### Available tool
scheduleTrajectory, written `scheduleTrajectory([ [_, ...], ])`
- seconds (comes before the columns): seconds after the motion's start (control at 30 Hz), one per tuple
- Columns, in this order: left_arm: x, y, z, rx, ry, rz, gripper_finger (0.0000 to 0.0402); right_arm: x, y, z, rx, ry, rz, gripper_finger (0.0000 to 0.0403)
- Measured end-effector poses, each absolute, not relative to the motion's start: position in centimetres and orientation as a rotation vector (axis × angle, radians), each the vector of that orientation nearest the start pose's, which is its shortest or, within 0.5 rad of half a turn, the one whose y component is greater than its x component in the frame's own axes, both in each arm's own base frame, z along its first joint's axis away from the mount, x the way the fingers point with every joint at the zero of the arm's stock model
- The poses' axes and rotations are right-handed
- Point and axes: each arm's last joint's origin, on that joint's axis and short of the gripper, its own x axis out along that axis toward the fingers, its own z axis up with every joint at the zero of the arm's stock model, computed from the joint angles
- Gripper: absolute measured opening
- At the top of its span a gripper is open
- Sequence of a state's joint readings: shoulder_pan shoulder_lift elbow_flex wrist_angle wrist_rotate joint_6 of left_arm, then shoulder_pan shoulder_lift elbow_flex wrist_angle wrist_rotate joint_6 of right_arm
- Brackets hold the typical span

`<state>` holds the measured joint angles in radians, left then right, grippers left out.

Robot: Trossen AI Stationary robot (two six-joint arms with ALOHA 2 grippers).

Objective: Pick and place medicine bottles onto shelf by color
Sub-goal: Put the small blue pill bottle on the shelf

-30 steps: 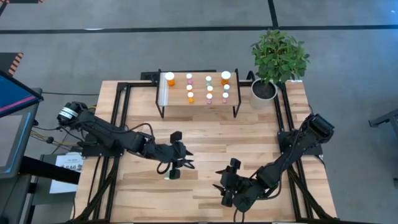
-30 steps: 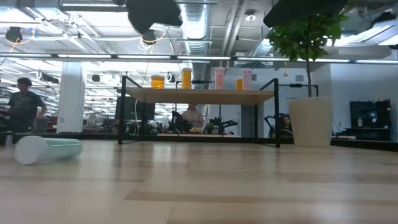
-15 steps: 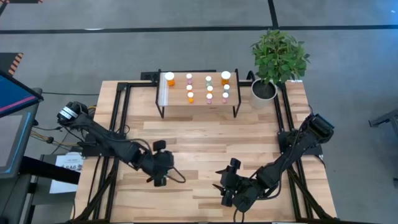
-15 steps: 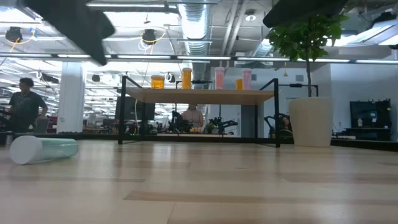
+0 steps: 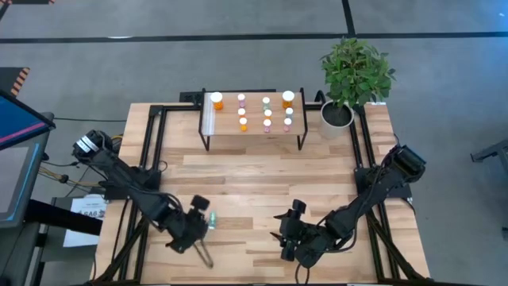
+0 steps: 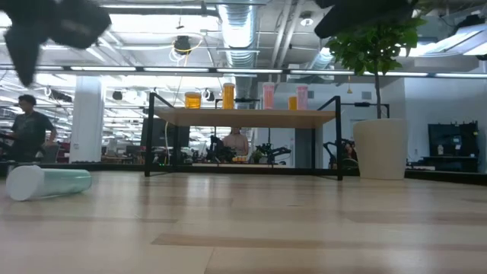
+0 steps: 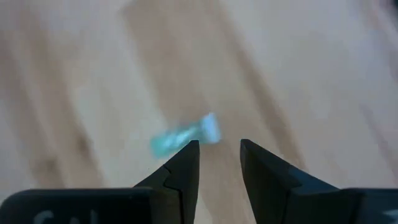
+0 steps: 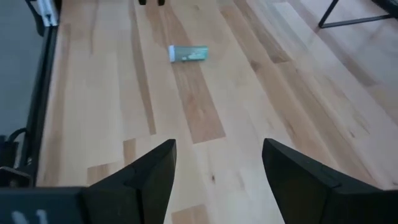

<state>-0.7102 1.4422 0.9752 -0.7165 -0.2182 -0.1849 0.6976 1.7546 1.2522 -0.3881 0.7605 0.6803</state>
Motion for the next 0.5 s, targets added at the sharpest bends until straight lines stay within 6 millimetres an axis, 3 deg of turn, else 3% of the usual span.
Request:
scheduleTrajectory([
  [0.17, 20.7, -18.9, 21.7, 0.588, 0.988, -0.502, 0.012, 29.3, 22.4, 22.9, 0.067, 0.595, -0.26, 0.026],
  [0.5, 23.4, -21.1, 18.4, 0.994, 1.107, -0.467, 0.0171, 29.5, 22.1, 22.8, 0.063, 0.6, -0.272, 0.026],
])
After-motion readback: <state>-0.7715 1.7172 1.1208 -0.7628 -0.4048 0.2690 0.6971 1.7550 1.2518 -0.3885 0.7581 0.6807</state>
